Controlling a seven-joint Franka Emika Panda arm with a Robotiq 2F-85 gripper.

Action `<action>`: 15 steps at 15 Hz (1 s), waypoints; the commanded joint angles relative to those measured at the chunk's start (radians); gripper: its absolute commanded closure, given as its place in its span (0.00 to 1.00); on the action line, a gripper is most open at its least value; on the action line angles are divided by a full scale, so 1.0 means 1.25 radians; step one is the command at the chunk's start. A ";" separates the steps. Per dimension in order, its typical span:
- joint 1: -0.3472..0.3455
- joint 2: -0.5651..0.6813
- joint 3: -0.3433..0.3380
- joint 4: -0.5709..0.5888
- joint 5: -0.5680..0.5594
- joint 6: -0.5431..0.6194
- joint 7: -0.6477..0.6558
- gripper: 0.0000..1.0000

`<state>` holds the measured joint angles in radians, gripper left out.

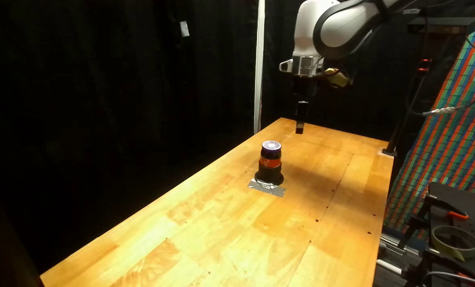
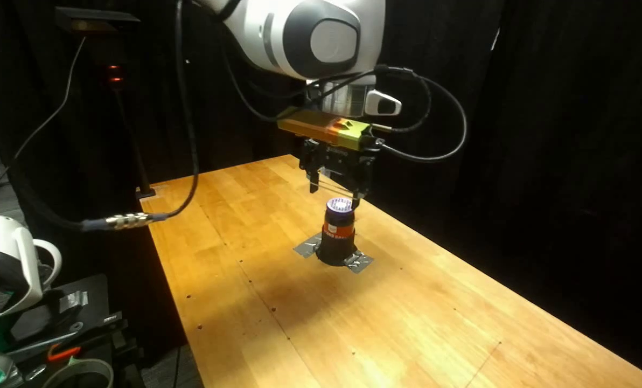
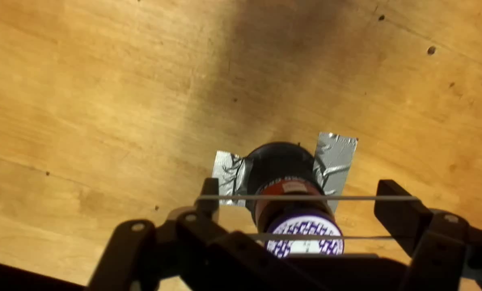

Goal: Put the rubber band around the base of the cup

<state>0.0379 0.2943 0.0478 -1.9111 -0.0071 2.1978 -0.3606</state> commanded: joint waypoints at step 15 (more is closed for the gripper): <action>-0.009 0.338 0.073 0.385 0.053 -0.045 -0.007 0.00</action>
<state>0.0242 0.6770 0.1291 -1.4945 0.0681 2.1902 -0.3732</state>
